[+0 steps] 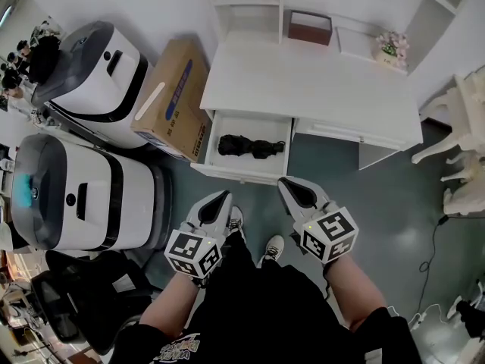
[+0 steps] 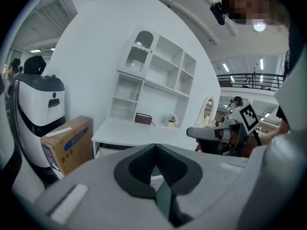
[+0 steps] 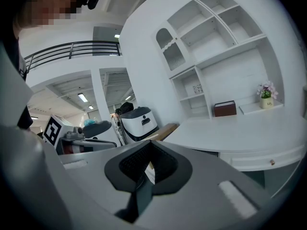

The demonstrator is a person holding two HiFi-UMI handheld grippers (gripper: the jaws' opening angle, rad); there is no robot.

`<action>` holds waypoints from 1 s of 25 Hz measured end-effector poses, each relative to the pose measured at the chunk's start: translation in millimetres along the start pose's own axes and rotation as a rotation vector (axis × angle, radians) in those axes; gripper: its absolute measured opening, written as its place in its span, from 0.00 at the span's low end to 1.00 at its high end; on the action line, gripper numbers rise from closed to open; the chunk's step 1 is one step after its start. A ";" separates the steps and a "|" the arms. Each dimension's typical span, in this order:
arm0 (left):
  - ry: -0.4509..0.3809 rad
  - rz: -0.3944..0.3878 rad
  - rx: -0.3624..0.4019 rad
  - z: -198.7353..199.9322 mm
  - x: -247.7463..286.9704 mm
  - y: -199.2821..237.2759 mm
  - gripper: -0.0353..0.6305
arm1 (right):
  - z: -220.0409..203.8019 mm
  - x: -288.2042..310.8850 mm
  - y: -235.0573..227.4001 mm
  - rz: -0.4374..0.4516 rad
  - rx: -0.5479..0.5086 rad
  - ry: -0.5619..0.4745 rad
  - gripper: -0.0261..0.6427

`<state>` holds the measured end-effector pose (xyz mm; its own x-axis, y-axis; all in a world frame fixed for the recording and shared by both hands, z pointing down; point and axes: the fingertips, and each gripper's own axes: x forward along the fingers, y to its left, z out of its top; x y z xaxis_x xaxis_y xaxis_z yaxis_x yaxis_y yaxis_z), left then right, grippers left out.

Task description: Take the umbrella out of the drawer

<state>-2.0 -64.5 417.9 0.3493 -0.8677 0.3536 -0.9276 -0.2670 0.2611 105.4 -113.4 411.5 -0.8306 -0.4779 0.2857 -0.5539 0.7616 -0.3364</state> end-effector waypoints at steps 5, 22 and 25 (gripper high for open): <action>0.020 -0.040 0.010 3.1 19.5 15.9 0.05 | 6.0 22.4 -7.9 -0.020 -0.005 0.012 0.08; 0.066 -0.154 0.030 3.2 89.8 84.5 0.05 | -23.5 130.4 -56.7 -0.048 0.011 0.148 0.08; 0.073 -0.164 0.028 -1.0 98.0 91.8 0.05 | -32.2 147.5 -65.3 -0.046 0.009 0.181 0.08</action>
<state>-52.8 -173.7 477.5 0.5040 -0.7792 0.3725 -0.8604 -0.4152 0.2956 20.8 -219.5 504.4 -0.7808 -0.4252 0.4578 -0.5926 0.7362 -0.3269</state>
